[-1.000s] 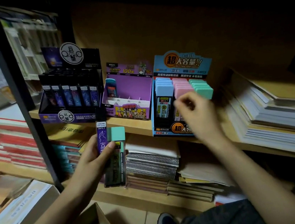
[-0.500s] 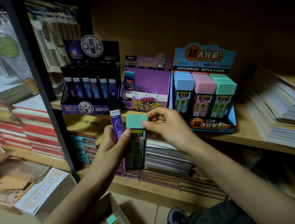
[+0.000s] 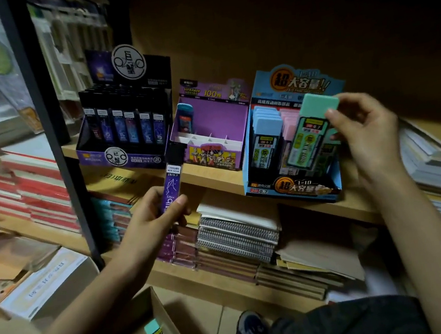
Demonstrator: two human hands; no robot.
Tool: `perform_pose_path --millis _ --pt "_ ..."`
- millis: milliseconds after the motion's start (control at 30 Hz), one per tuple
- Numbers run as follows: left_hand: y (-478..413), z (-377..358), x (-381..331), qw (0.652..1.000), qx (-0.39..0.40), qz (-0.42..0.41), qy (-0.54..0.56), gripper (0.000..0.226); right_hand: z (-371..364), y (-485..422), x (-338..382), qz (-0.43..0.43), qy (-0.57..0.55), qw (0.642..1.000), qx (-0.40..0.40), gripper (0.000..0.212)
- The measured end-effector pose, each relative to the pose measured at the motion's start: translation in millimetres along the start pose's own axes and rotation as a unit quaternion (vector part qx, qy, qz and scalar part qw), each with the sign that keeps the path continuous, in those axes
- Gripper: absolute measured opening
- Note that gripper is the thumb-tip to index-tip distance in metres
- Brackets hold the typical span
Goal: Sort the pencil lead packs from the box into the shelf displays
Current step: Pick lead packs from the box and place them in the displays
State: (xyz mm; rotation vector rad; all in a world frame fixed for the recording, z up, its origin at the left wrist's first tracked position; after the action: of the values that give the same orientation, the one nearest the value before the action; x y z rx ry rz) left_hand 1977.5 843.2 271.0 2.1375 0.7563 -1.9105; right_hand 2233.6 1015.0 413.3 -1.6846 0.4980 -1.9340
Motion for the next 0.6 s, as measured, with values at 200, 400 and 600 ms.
perform_pose_path --millis 200,400,600 --pt "-1 -3 7 1.000 0.007 0.007 -0.004 0.030 23 -4 -29 -0.004 0.037 0.999 0.001 0.022" --pt "-2 -6 11 1.000 0.014 0.008 -0.004 0.025 26 -2 -34 0.010 0.058 0.997 0.055 0.032" --pt "-1 -8 11 1.000 0.018 0.014 0.006 0.027 22 1 -40 0.006 0.065 0.996 0.055 0.025"
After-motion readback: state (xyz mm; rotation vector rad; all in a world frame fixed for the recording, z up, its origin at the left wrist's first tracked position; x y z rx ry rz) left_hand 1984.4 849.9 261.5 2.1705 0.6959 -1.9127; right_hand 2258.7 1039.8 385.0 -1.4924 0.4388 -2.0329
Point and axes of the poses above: each hand's wrist, its own y-axis away from the middle knuckle, its own z-axis out of the back of the hand, x = y × z, the point moved 7 cm from there along -y, towards the middle knuckle, and after that the axes turned 1 degree about y, right-handed, at the moved point
